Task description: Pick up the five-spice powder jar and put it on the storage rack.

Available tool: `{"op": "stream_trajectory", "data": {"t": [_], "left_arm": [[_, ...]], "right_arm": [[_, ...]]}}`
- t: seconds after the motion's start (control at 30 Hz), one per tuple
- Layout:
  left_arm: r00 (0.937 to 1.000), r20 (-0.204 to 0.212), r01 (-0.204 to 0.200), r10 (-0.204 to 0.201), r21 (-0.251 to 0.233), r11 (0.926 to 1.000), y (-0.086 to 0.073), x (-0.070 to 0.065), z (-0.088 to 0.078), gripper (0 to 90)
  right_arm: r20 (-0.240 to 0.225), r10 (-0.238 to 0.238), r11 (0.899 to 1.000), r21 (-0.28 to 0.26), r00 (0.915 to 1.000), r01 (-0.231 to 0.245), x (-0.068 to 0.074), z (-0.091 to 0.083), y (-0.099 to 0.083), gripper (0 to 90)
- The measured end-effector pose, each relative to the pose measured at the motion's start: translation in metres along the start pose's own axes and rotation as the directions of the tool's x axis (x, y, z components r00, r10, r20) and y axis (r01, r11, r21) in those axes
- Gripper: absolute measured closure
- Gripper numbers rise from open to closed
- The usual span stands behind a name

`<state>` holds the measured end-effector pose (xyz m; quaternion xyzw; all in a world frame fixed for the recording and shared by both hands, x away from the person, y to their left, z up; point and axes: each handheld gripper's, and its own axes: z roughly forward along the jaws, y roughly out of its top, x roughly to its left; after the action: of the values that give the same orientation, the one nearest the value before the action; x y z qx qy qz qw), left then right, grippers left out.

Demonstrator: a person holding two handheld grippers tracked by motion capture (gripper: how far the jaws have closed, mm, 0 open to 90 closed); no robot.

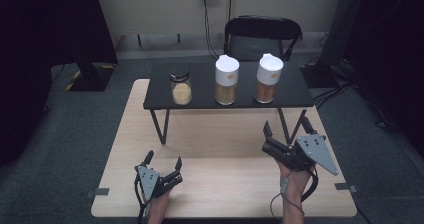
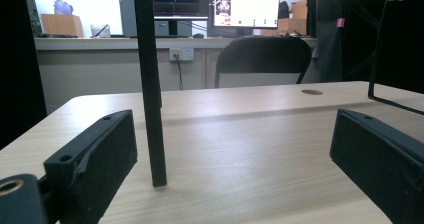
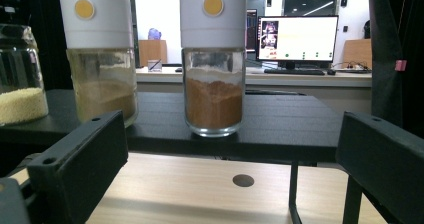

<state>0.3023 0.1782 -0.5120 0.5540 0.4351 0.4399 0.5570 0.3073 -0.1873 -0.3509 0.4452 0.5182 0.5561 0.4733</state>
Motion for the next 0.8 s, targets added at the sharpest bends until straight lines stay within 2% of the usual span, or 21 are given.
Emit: {"op": "stream_trajectory", "data": {"t": [0.47, 0.8], "left_arm": [[1.0, 0.0, 0.0, 0.0, 0.0, 1.0, 0.0, 0.0, 0.0, 4.3], [1.0, 0.0, 0.002, -0.002, -0.002, 1.0, 0.0, 0.0, 0.0, 4.3]], "right_arm": [[-0.019, -0.04, 0.999, 0.035, 0.999, 0.04, 0.008, -0.007, -0.026, 0.0], [-0.026, -0.041, 0.998, 0.05, 0.9988, 0.042, 0.009, -0.014, -0.041, 0.0]]}}
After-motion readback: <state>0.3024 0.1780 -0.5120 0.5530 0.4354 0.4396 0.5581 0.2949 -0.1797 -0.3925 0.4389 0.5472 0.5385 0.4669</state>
